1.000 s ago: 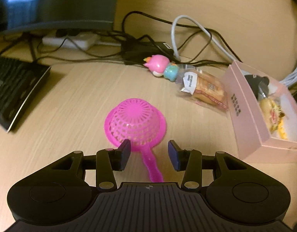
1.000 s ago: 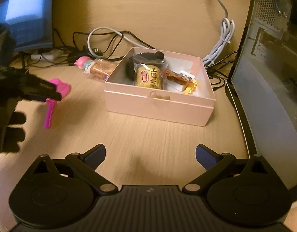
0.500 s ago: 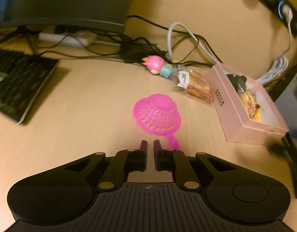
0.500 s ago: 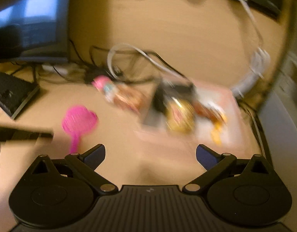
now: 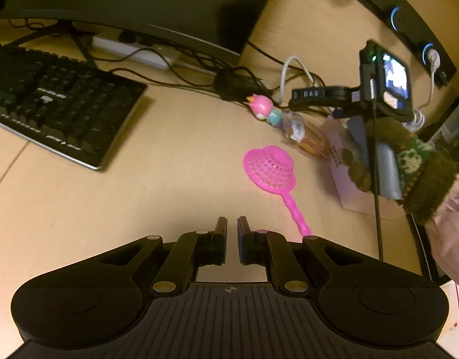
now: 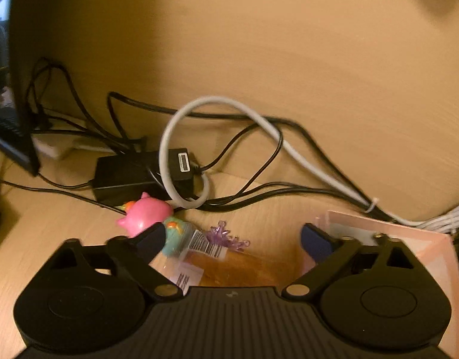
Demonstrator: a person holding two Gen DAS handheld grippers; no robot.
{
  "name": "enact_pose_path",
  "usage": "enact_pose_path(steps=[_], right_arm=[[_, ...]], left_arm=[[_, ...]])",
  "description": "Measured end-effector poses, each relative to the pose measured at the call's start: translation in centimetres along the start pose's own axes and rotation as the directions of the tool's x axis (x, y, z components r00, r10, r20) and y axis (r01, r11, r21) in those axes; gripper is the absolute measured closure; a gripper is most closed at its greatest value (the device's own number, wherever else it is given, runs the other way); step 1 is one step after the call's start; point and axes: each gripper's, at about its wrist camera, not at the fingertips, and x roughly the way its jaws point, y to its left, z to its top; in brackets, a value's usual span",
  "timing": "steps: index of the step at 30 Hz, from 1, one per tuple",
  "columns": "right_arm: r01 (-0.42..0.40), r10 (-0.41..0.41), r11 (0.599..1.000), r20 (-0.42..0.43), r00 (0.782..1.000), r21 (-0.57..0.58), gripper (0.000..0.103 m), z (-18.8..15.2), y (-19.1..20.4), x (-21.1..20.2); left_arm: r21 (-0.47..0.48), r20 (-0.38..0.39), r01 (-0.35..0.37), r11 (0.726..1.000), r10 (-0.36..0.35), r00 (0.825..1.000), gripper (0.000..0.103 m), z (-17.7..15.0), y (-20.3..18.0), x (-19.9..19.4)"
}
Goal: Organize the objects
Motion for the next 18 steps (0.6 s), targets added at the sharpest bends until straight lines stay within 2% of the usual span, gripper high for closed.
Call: enact_pose_path(steps=[2, 3, 5, 7, 14, 16, 18], right_arm=[[-0.019, 0.020, 1.000, -0.043, 0.999, 0.021, 0.024, -0.2, -0.2, 0.8], [-0.043, 0.046, 0.998, -0.073, 0.996, 0.036, 0.034, -0.5, -0.2, 1.1], [-0.066, 0.070, 0.997, -0.087, 0.994, 0.051, 0.034, -1.9, 0.3, 0.4], [-0.105, 0.106, 0.994, -0.093, 0.990, 0.017, 0.034, -3.1, 1.6, -1.1], [-0.263, 0.256, 0.964, -0.146, 0.956, -0.026, 0.039, -10.1, 0.9, -7.9], [-0.277, 0.267, 0.960, -0.150, 0.952, -0.045, 0.039, -12.1, 0.3, -9.7], [-0.256, 0.244, 0.963, -0.135, 0.960, -0.084, 0.039, -14.0, -0.6, -11.6]], left_arm=[[-0.023, 0.005, 0.004, 1.000, -0.004, 1.000, 0.094, 0.0, 0.8, -0.1], [-0.035, 0.007, 0.005, 0.999, -0.004, 1.000, 0.094, 0.0, 1.1, 0.0], [-0.049, 0.004, 0.001, 0.999, -0.001, 1.000, 0.094, 0.1, 1.3, 0.3], [-0.030, 0.002, 0.000, 1.000, 0.000, 1.000, 0.094, 0.2, 1.0, 0.6], [0.010, -0.021, 0.009, 1.000, -0.008, 1.000, 0.094, -0.2, -1.2, 2.5], [0.036, -0.029, 0.004, 0.999, -0.002, 1.000, 0.094, -0.7, -2.0, 2.9], [0.067, -0.036, -0.007, 0.998, 0.009, 0.999, 0.094, -1.4, -2.9, 3.2]])
